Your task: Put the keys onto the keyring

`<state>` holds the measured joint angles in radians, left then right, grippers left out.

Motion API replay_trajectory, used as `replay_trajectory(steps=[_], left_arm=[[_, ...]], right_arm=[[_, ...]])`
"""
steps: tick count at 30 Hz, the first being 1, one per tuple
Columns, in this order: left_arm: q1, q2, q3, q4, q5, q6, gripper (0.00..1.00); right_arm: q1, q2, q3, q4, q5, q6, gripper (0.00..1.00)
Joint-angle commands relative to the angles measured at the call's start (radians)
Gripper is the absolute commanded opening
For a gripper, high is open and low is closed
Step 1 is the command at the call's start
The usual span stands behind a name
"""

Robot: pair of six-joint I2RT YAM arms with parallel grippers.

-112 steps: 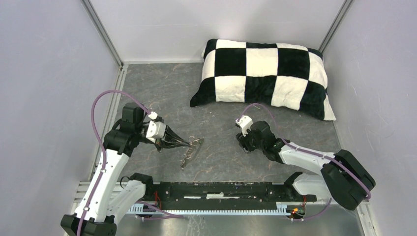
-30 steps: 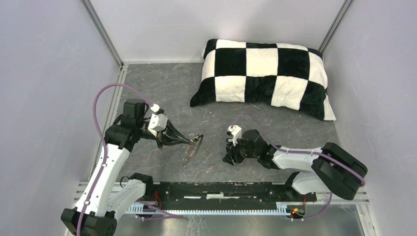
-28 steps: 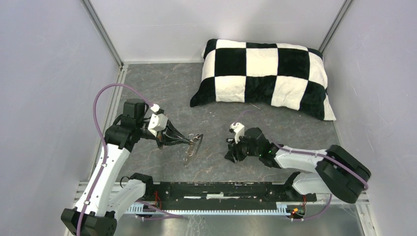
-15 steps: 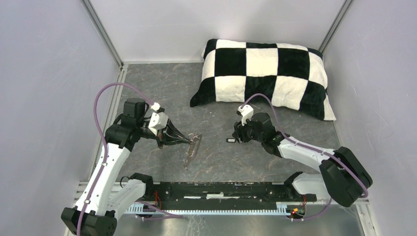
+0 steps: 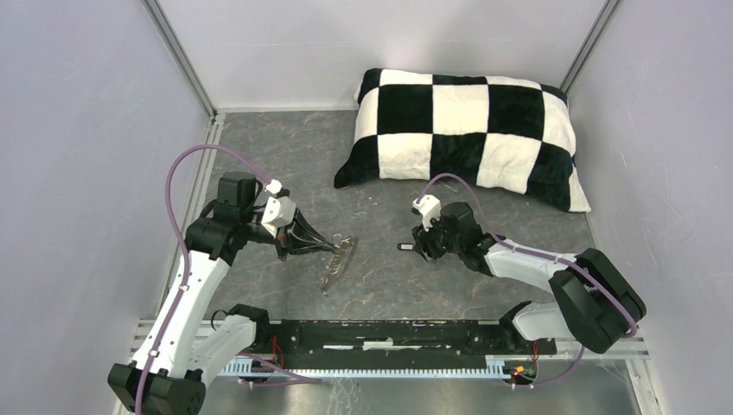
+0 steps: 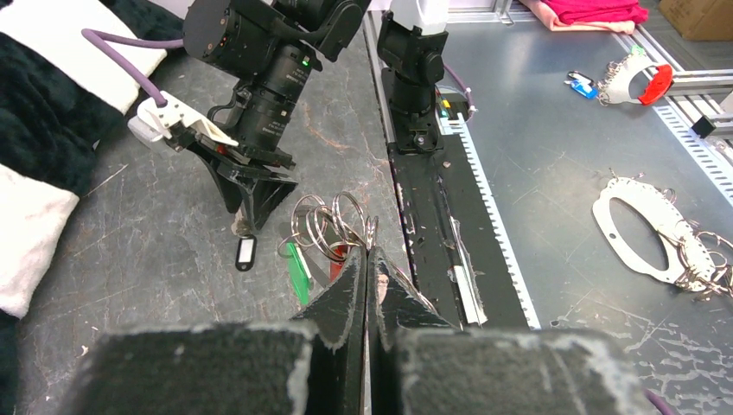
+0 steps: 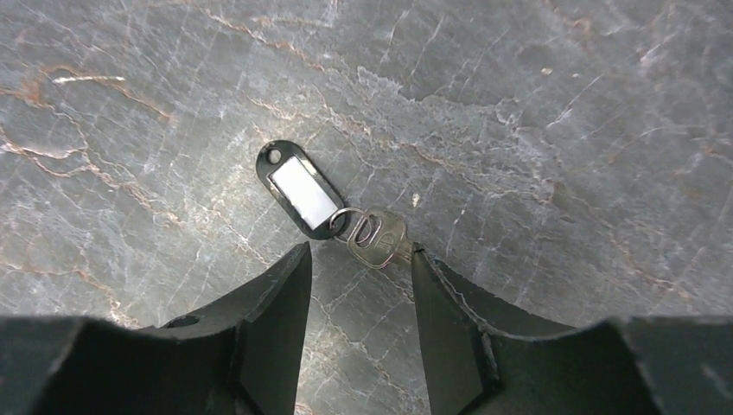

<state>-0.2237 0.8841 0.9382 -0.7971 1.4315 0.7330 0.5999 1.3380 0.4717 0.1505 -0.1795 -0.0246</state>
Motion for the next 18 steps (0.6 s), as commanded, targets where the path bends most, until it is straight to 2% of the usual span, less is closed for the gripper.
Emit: replay_trajectory(steps=[1,7,12,18], left_arm=[[0.007,-0.008,0.031,0.034,0.02,-0.032,0.02],[0.007,-0.016,0.037,0.035,0.016,-0.042,0.02],[0.007,-0.017,0.043,0.035,0.013,-0.047,0.02],[0.007,-0.026,0.052,0.035,0.019,-0.073,0.02]], right_arm=[[-0.003,0.078,0.035,0.034,-0.056,0.021,0.53],[0.002,0.199,0.049,0.114,-0.191,0.107,0.54],[0.105,0.244,0.117,0.105,-0.203,0.115,0.54],[0.168,0.173,0.146,0.068,-0.187,0.121,0.53]])
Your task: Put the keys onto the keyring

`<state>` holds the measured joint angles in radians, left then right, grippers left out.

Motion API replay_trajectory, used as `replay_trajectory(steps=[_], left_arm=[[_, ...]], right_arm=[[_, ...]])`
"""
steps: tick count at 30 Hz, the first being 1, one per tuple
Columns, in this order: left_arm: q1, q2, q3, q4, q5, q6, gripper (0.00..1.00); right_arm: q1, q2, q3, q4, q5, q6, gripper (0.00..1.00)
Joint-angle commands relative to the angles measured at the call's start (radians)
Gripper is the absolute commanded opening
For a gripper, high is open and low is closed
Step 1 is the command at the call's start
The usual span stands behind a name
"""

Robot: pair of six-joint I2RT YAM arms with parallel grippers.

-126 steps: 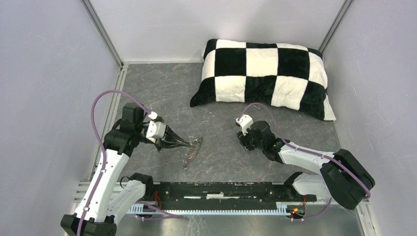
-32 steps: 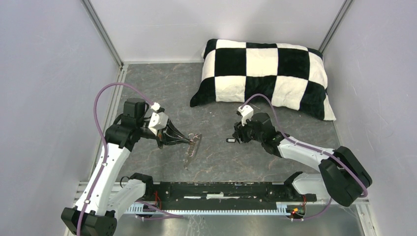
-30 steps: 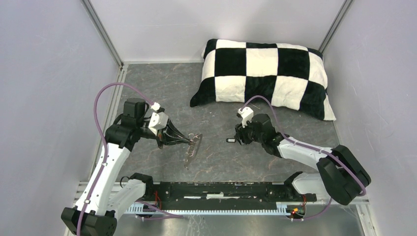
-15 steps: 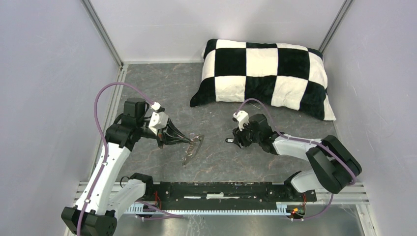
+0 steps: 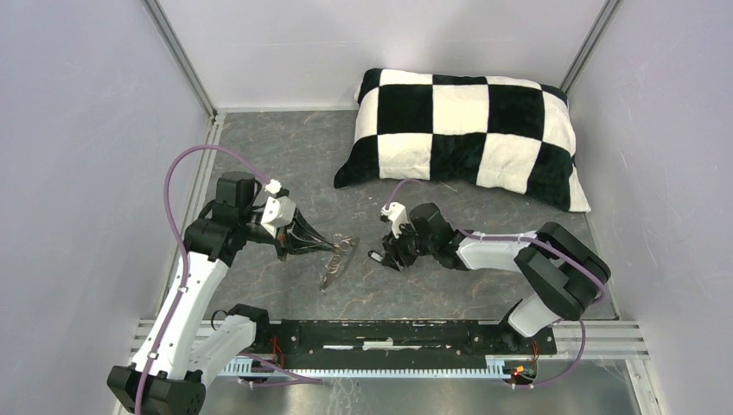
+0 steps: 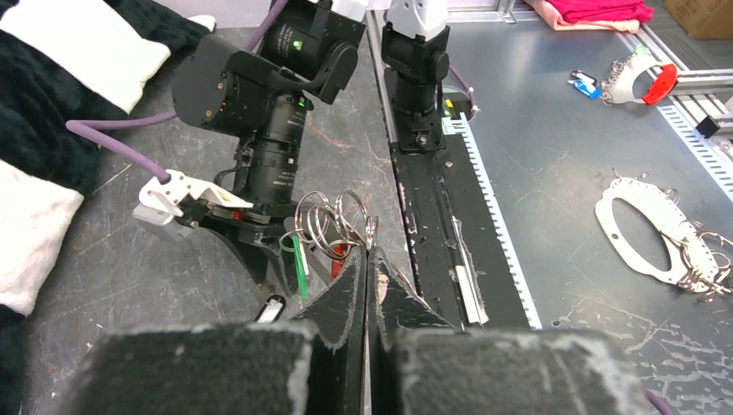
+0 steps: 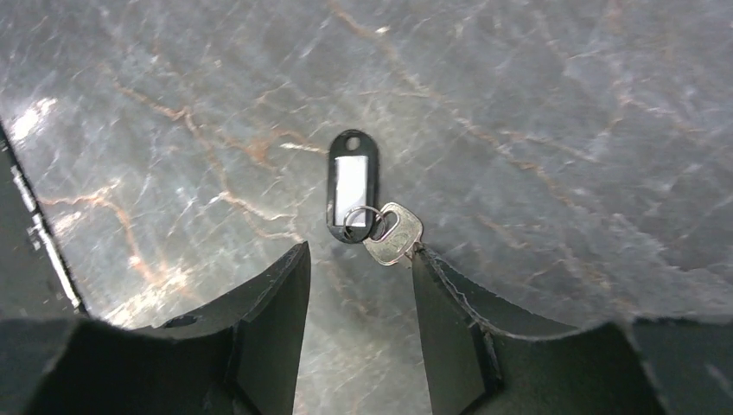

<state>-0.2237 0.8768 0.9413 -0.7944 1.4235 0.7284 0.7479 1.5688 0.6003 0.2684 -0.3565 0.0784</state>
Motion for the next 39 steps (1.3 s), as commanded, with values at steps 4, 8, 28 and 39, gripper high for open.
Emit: replay_trajectory(steps=[4,8,28,39], left_arm=[[0.007,-0.017,0.058,0.032,0.037,-0.094,0.02],[0.007,-0.004,0.063,0.032,0.047,-0.11,0.02],[0.018,-0.01,0.073,0.032,0.023,-0.117,0.02],[0.038,-0.029,0.08,0.009,0.013,-0.125,0.02]], right_arm=[[0.02,-0.187,-0.031,-0.061,0.098,-0.037,0.54],[0.021,-0.264,-0.107,-0.018,0.15,-0.07,0.54],[0.195,-0.066,-0.084,0.142,0.295,-0.015,0.58],[0.251,-0.002,-0.091,0.238,0.45,0.041,0.42]])
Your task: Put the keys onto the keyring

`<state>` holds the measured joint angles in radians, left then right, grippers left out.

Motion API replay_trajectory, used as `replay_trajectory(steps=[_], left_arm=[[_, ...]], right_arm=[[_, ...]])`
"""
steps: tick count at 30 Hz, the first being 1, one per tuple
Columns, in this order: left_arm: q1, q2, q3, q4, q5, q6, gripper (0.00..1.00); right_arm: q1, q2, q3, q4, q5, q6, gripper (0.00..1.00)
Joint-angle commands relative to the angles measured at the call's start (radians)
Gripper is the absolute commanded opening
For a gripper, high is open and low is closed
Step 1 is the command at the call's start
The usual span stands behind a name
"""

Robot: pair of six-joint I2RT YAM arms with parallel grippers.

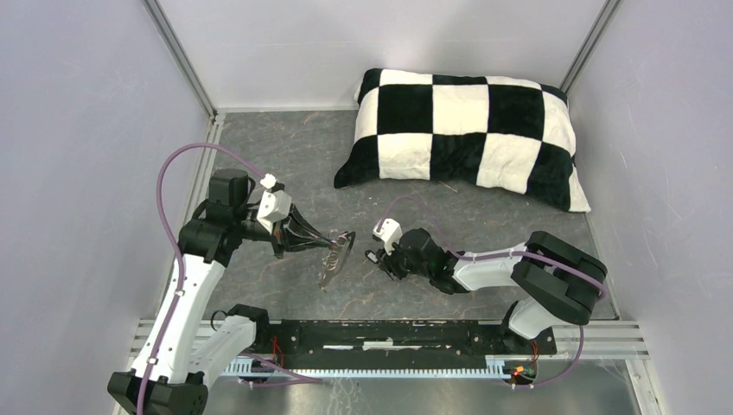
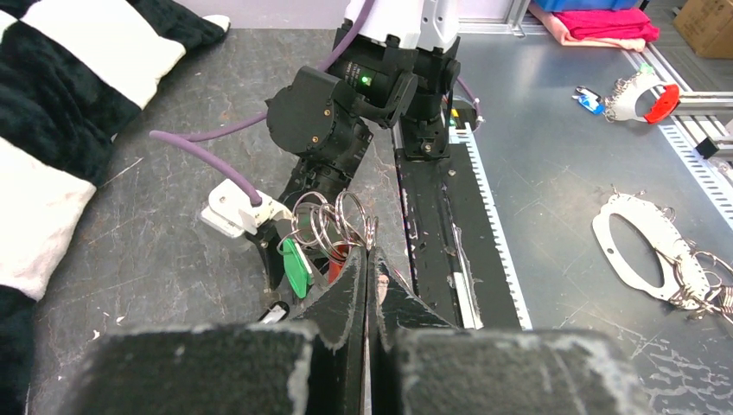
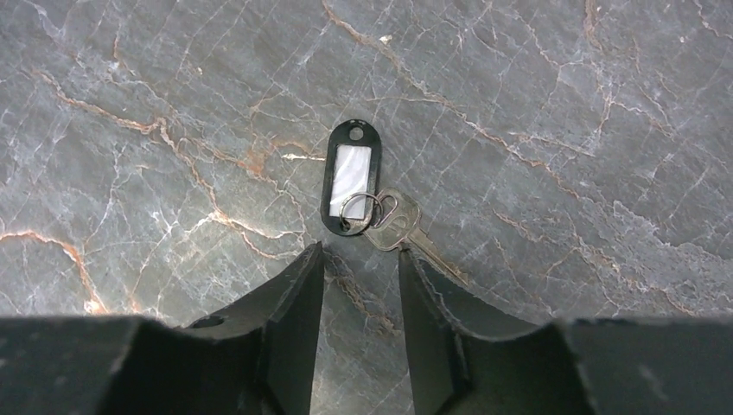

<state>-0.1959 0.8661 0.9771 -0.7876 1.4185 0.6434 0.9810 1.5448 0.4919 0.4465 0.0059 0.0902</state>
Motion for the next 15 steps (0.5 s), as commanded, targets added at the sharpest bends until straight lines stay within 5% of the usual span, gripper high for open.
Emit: replay_trajectory(steps=[1,8,15], left_arm=[[0.01,-0.021,0.044,0.001,0.017,-0.04,0.02],[0.016,-0.025,0.051,-0.001,0.016,-0.055,0.02],[0.077,0.008,0.058,0.012,0.042,-0.08,0.02]], right_arm=[[0.022,0.019,0.013,0.065,0.103,0.031,0.41],[0.062,-0.036,-0.047,0.156,0.253,0.041,0.33],[0.103,-0.032,-0.088,0.297,0.26,0.026,0.47]])
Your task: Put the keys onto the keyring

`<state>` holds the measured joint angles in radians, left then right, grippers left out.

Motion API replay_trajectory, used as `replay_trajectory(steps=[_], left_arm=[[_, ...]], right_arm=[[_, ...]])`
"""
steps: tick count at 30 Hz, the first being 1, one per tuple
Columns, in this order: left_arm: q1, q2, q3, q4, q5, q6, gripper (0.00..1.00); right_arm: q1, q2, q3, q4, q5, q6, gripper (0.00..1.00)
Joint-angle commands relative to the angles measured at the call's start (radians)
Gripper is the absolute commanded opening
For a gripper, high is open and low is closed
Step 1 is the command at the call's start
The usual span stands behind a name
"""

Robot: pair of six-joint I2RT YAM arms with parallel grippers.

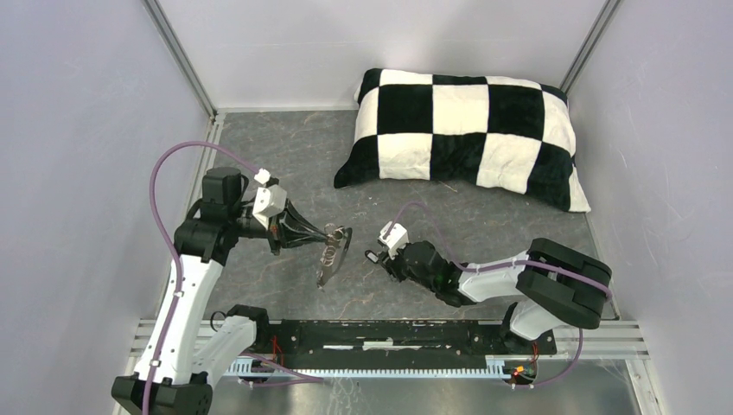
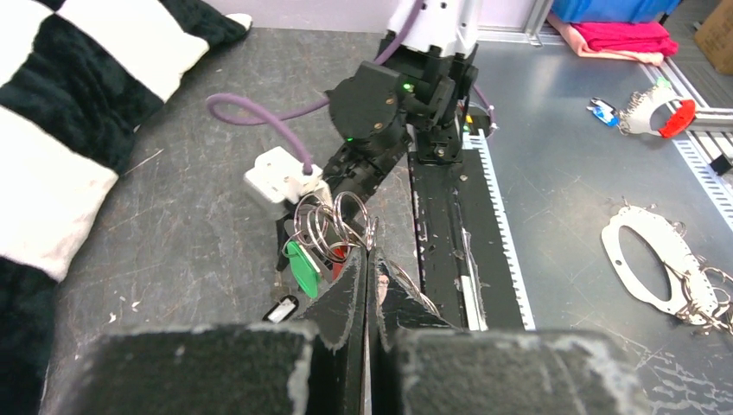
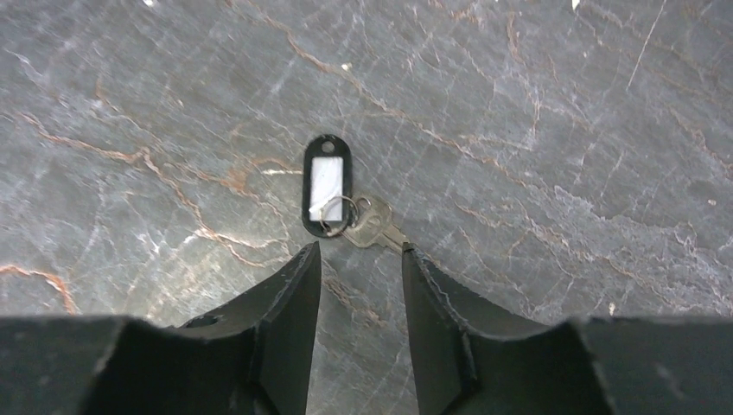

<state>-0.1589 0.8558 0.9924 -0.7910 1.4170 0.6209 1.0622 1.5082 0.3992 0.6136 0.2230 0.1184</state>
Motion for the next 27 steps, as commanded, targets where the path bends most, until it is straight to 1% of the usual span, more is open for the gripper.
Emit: replay_trajectory(steps=[1,7,14,18,22,27], left_arm=[[0.049,0.022,0.042,0.016,0.046,-0.053,0.02],[0.058,0.03,0.031,0.022,0.03,-0.035,0.02],[0.057,0.026,0.036,0.005,0.022,-0.022,0.02],[0.057,0.024,0.037,-0.005,0.023,-0.013,0.02],[0.057,0.022,0.037,-0.013,0.025,-0.003,0.02],[0.058,0.019,0.043,-0.021,0.026,-0.004,0.02]], right_arm=[[0.03,0.013,0.006,0.144,0.044,-0.002,0.48],[0.067,0.072,0.029,0.189,0.091,0.002,0.5],[0.084,0.14,0.064,0.17,0.135,0.02,0.42],[0.083,0.146,0.056,0.153,0.181,0.033,0.33],[0.084,0.135,0.034,0.176,0.207,0.04,0.2],[0.083,0.128,0.008,0.233,0.19,0.033,0.12]])
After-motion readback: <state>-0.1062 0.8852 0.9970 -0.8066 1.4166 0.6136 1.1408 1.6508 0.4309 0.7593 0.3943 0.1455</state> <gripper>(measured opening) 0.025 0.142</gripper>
